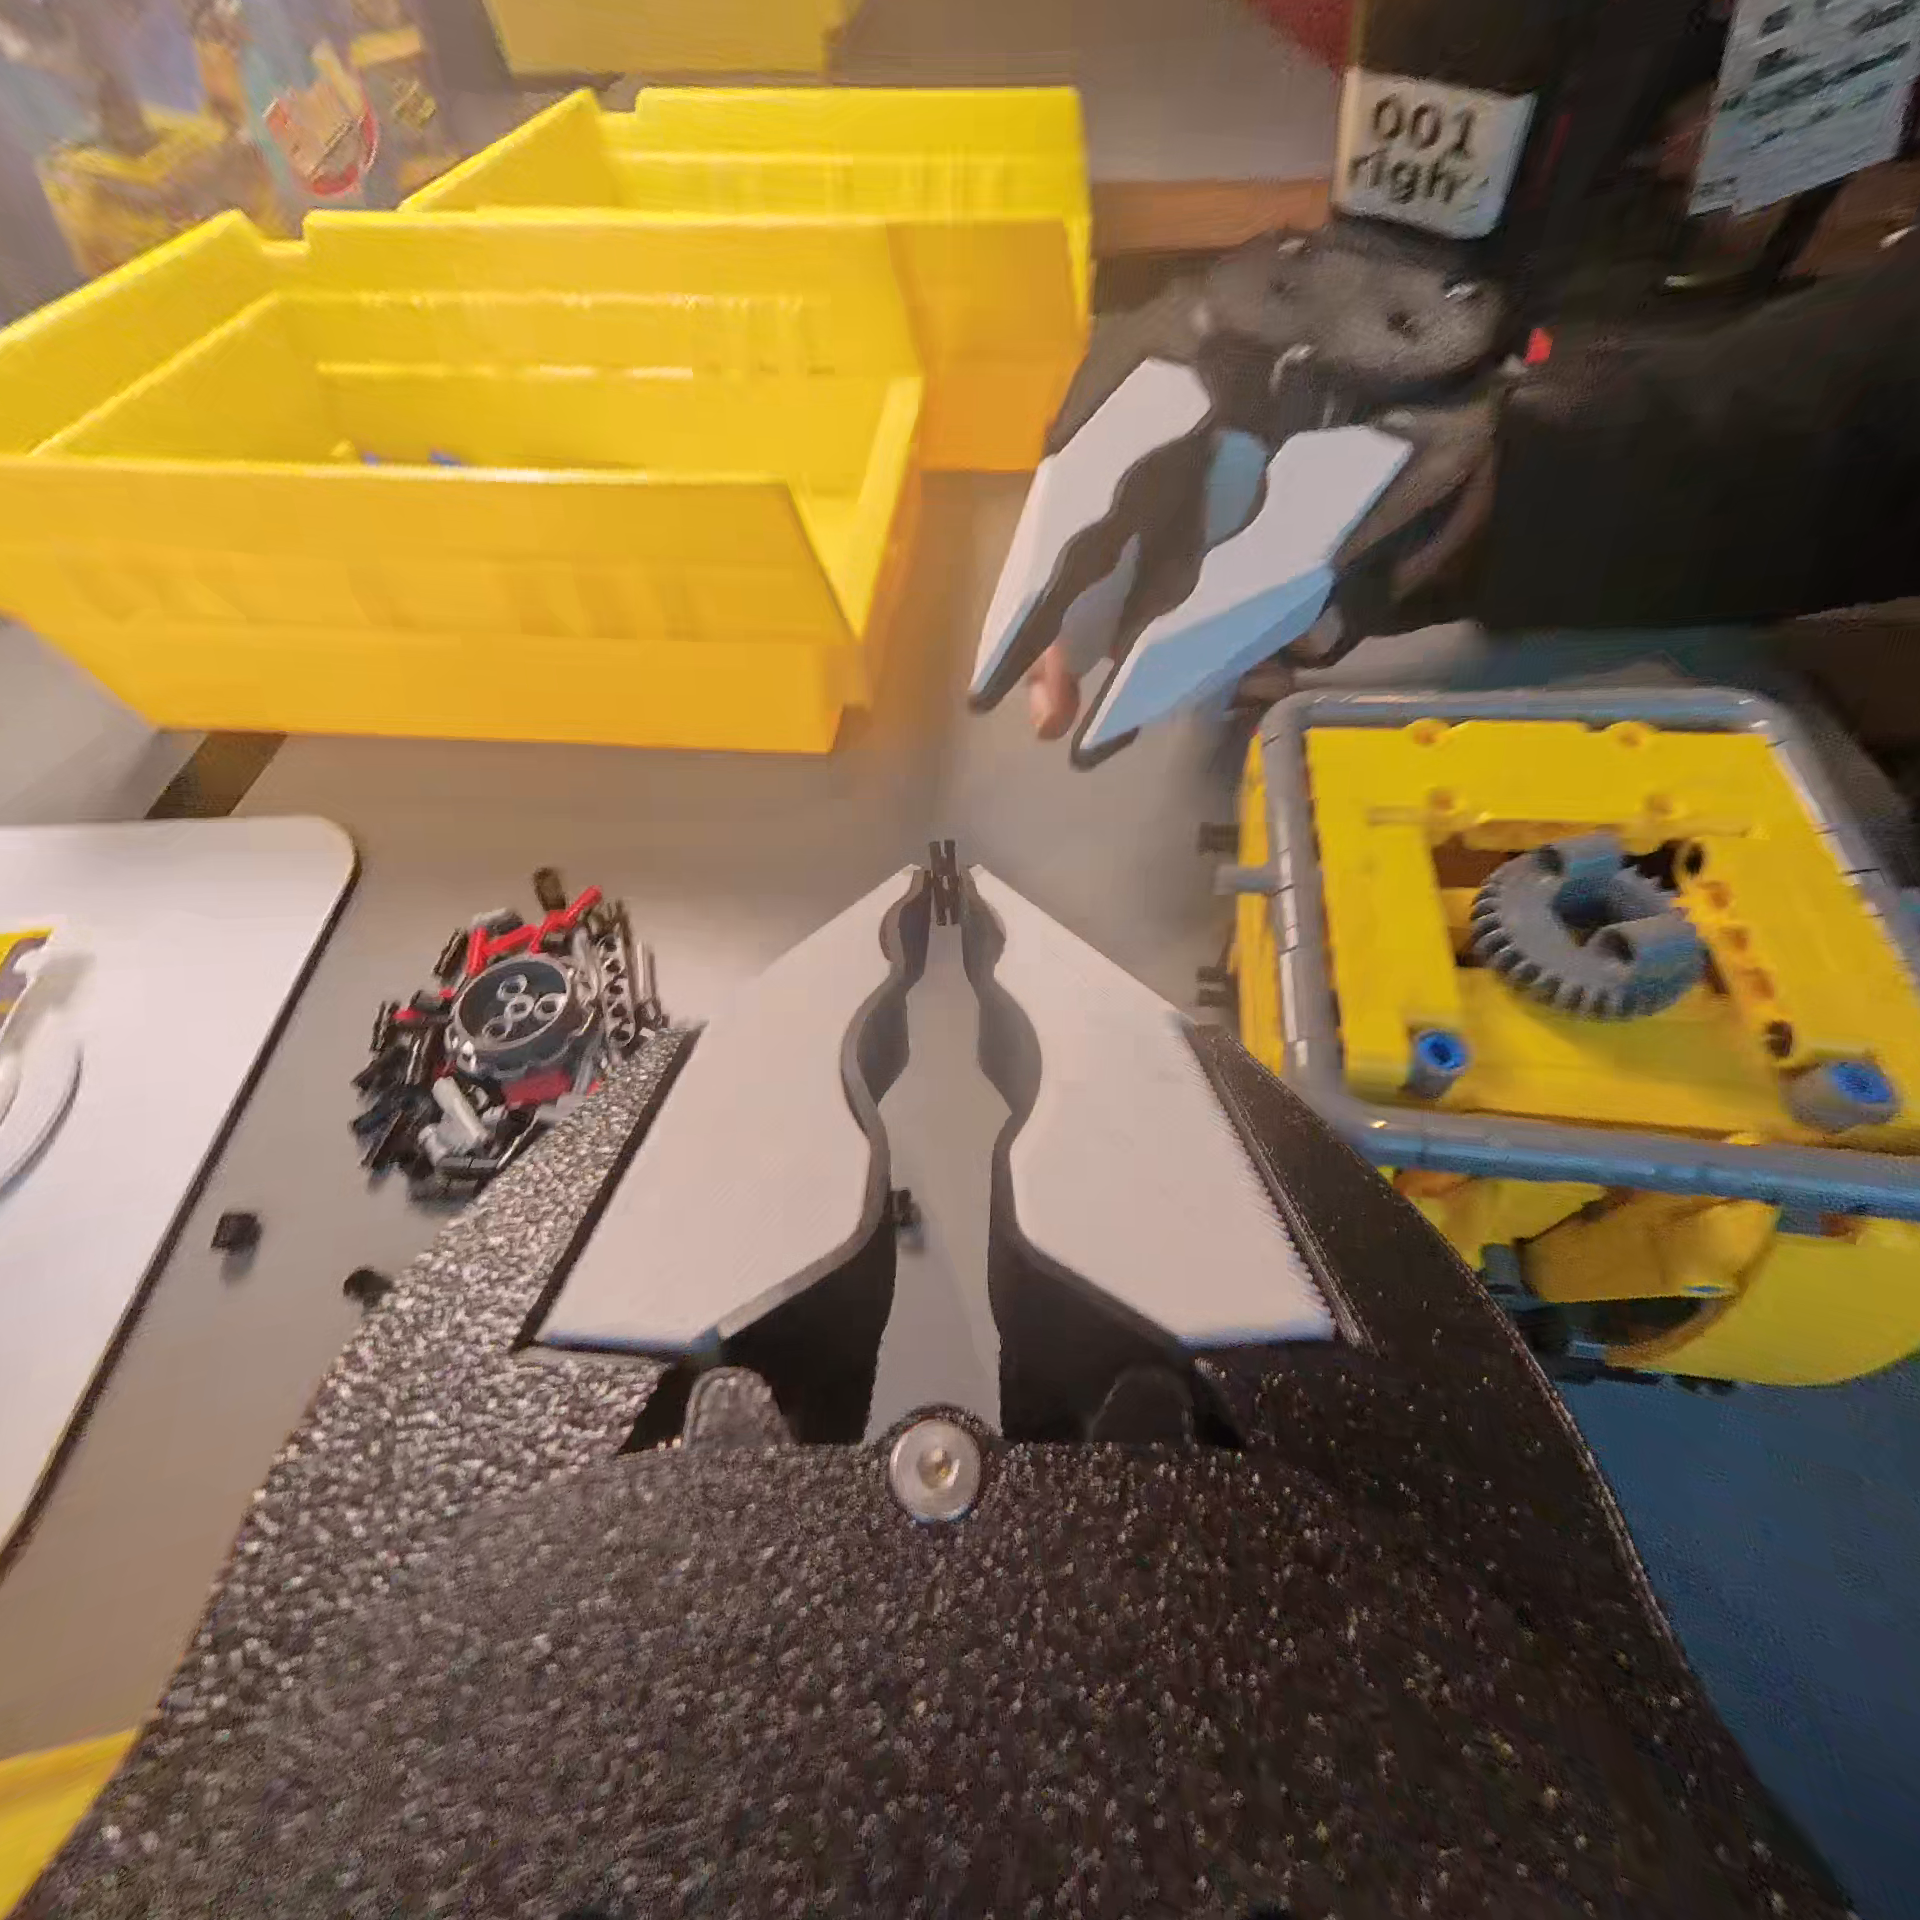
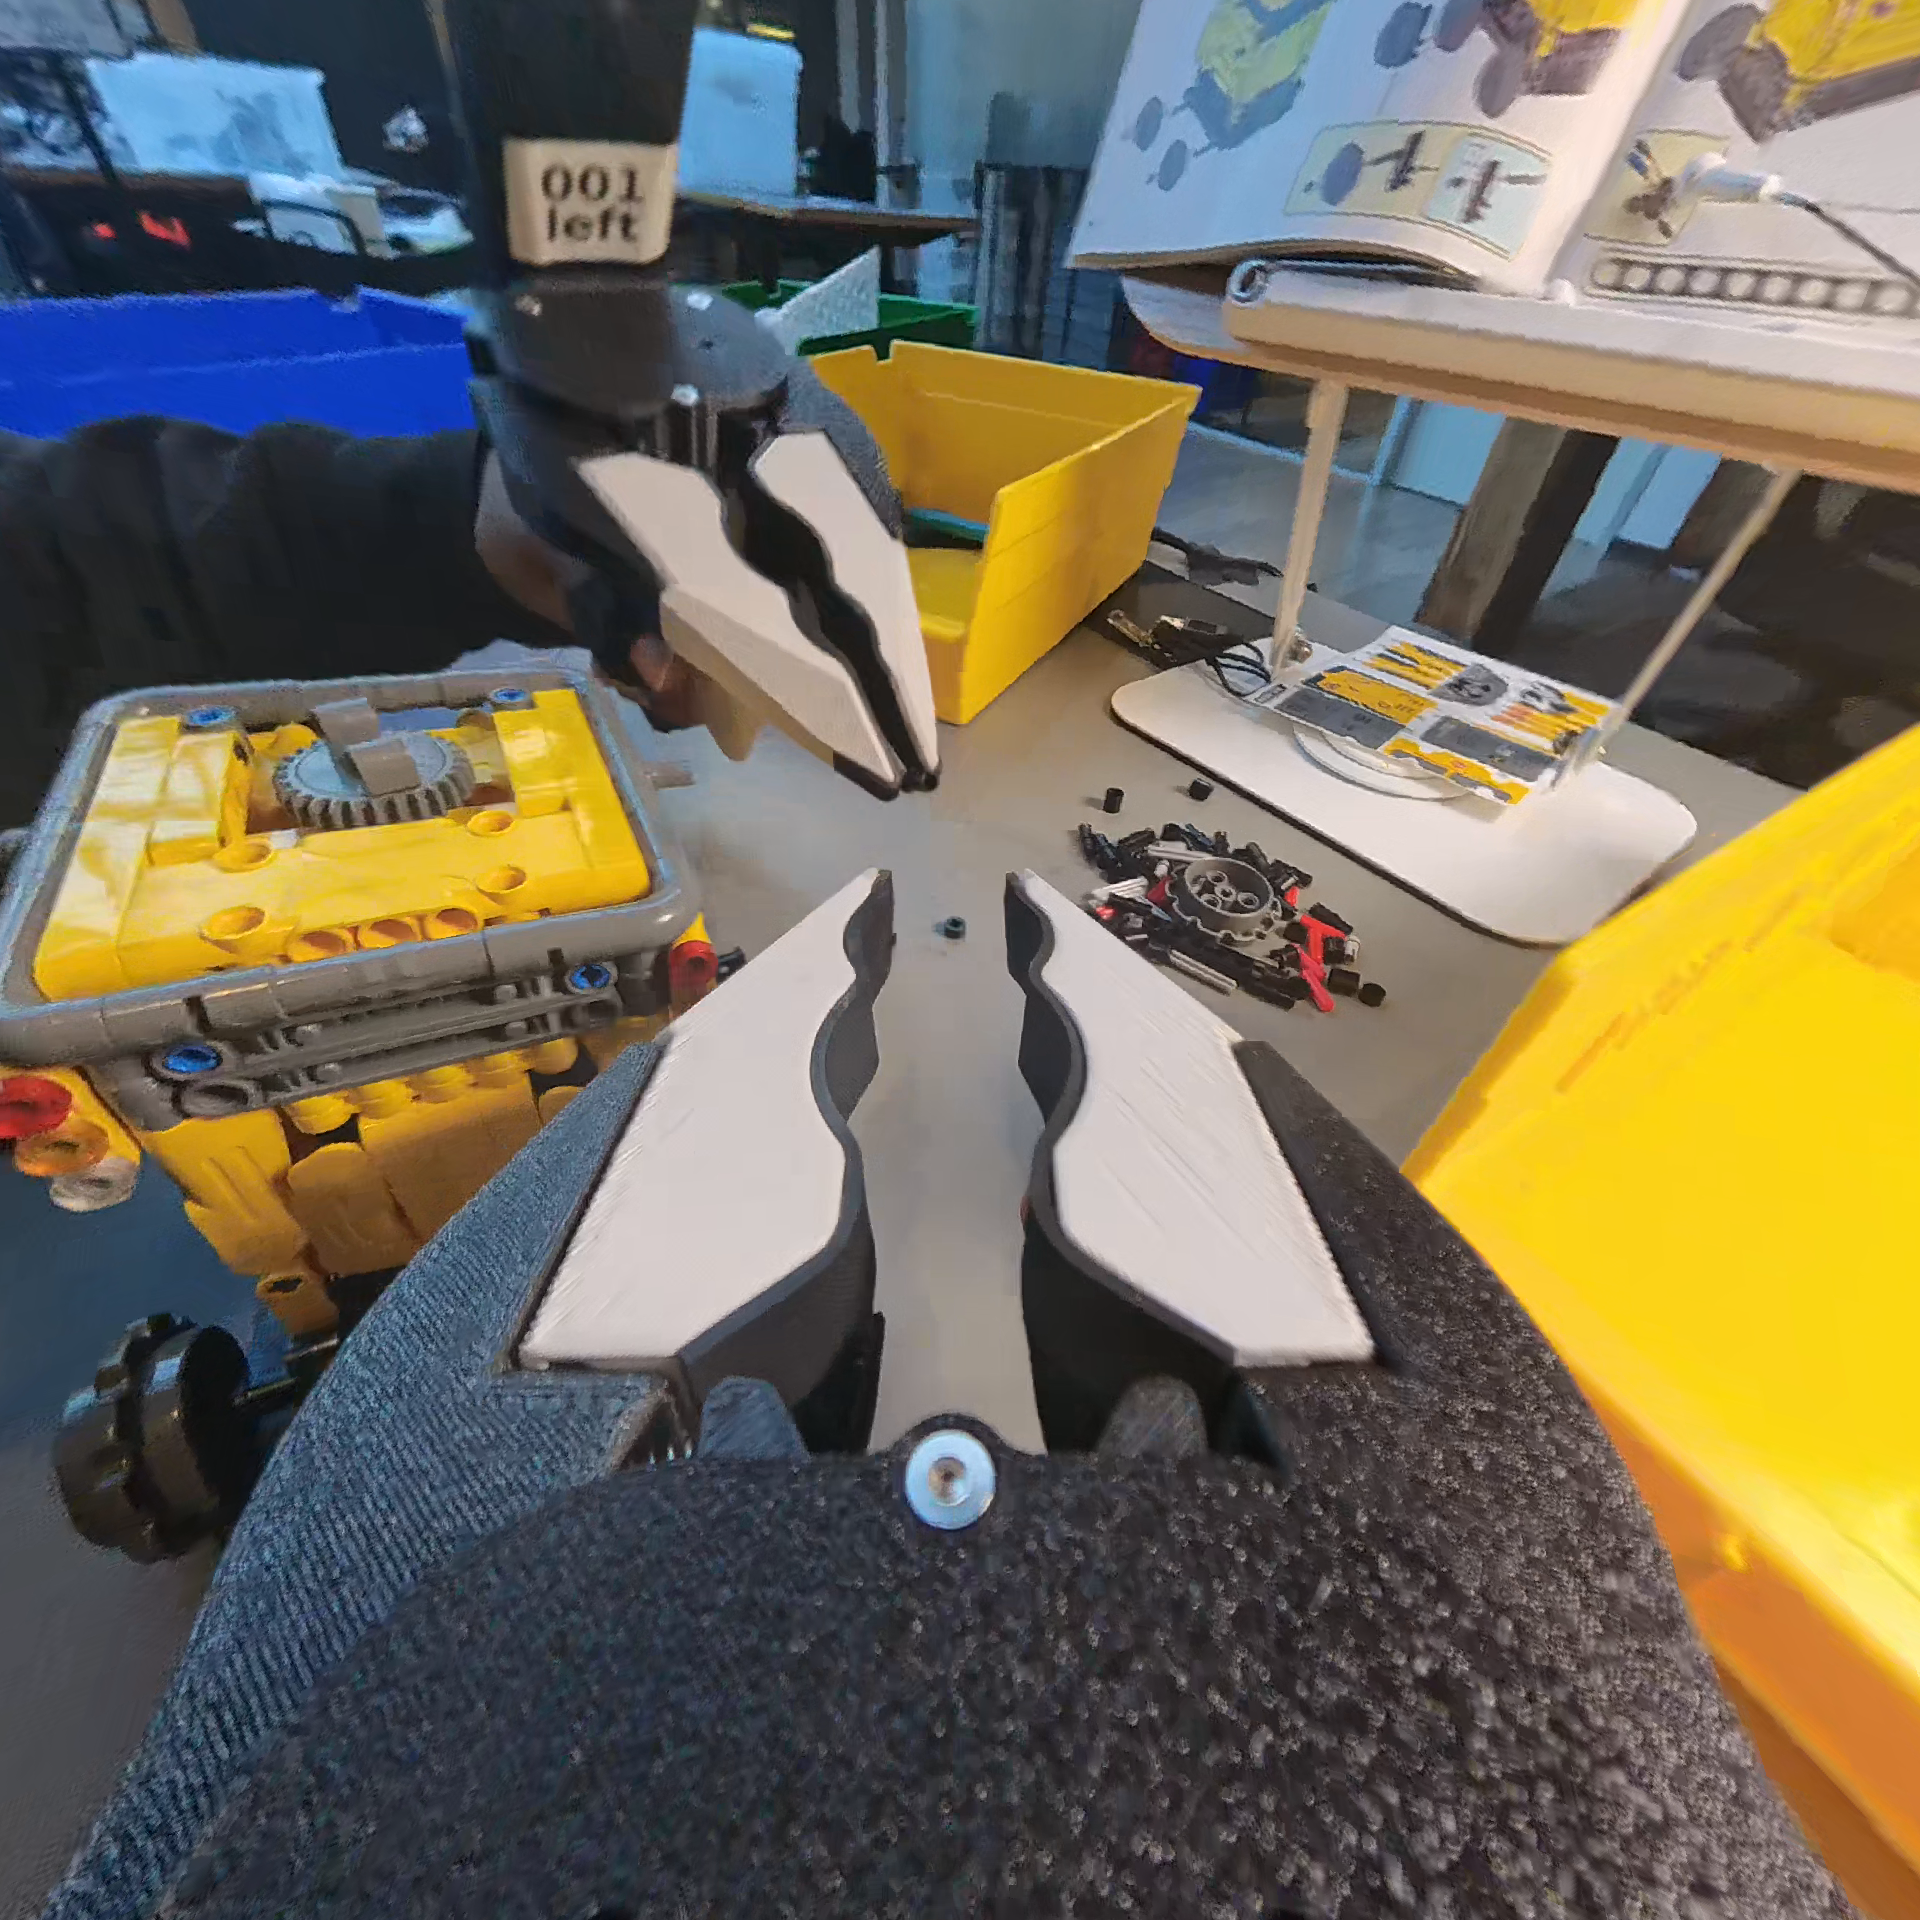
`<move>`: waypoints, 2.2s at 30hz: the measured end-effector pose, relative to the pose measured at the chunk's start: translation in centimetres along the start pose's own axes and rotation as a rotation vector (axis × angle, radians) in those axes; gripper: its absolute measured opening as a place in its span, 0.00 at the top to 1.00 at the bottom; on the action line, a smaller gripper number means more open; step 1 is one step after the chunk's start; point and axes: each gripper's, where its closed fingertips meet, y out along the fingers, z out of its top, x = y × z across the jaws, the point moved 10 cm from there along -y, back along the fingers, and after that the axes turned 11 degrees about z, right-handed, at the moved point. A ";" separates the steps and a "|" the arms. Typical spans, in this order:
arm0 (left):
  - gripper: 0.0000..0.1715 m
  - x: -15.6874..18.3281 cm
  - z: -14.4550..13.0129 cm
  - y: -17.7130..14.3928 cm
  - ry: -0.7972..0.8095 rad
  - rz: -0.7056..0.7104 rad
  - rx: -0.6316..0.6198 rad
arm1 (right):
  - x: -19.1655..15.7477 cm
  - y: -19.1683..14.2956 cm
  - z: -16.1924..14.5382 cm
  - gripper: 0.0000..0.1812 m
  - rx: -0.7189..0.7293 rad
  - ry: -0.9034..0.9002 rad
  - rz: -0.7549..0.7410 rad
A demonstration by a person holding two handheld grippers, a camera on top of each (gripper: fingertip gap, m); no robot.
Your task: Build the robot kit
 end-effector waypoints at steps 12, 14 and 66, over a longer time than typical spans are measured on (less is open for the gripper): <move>0.98 1.0 1.4 1.3 -0.002 -0.211 -0.011 | -1.0 0.7 1.3 0.93 -0.084 -0.472 0.117; 0.98 0.7 1.4 1.3 -0.016 -0.234 -0.014 | -0.8 0.8 1.5 0.92 -0.094 -0.486 0.144; 0.92 -5.6 -4.3 1.5 -0.054 0.431 -0.315 | 0.7 -2.1 -0.9 0.87 -0.363 -0.058 0.166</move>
